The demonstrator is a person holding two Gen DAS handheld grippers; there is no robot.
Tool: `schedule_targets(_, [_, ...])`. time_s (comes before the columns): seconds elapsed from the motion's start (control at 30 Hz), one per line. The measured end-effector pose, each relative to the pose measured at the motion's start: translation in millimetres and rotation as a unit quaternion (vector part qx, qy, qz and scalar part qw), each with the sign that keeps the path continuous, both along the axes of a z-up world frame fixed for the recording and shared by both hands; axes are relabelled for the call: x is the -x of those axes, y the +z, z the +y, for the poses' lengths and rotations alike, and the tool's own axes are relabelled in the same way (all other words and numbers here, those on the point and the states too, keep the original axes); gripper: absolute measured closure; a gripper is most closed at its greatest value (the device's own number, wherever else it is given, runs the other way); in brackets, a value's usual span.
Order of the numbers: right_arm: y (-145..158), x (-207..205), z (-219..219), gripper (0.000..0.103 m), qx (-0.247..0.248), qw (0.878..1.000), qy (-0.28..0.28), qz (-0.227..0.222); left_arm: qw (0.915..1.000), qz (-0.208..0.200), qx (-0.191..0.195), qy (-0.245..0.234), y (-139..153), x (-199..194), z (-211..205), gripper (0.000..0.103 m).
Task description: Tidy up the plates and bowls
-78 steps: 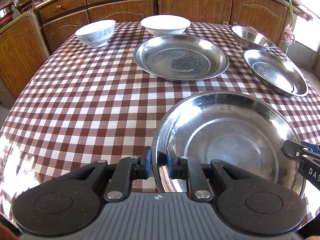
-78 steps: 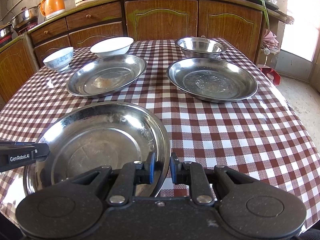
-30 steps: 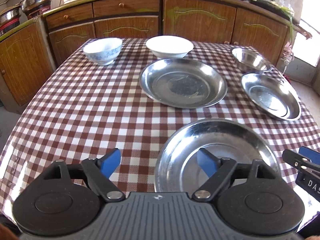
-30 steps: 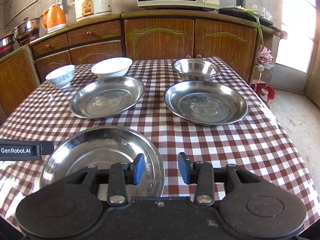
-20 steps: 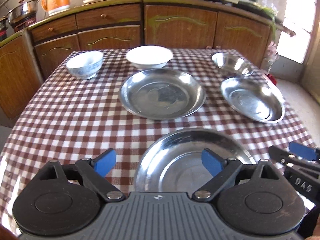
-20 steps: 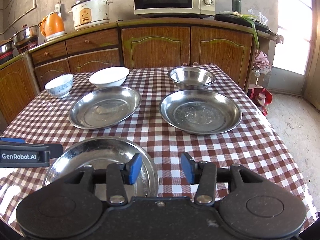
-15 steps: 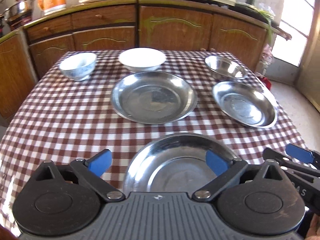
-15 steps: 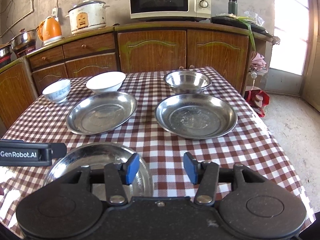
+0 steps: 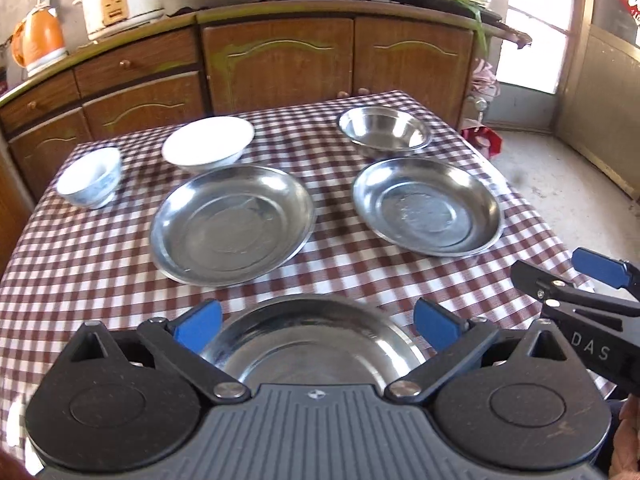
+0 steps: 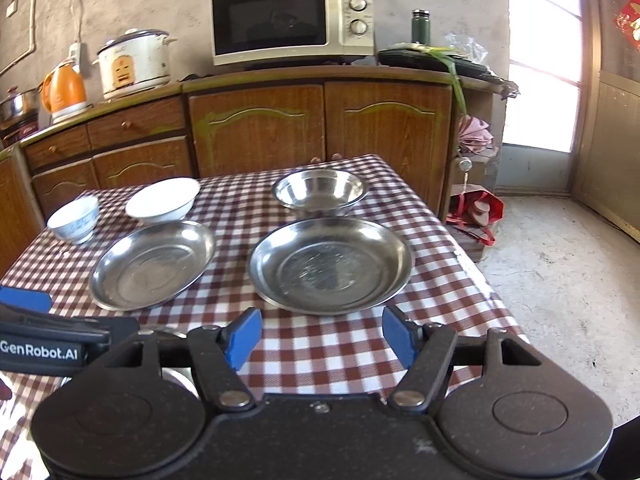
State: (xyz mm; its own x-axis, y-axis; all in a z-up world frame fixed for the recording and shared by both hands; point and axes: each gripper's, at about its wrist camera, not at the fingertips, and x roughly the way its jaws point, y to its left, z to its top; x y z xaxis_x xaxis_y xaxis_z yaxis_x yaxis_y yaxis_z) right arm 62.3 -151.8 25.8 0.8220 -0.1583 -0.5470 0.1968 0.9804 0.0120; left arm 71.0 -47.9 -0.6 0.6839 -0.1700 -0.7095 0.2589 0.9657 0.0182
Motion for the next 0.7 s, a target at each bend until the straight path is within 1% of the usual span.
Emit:
schedule_targets(0.07, [1.5,-1.0,-6.7,0.023,-0.001,1.0,-0.007,-0.002,1.0,-0.003,0.003,-0.003,1.5,-1.8,-4.7,0.0])
schedule_targets(0.47, [4.7,-11.7,-38.2,0.023,0.0,1.0,-0.027,-0.008,0.9997,-0.009,-0.012,-0.016,4.0,-17.3,-30.5,0.0])
schedule_targets(0.7, [-1.8,-23.3,-55.9,0.023,-0.003,0.999,-0.039,-0.003,0.9998,-0.001,-0.013,-0.013,0.5,-35.3,-41.3,0.0])
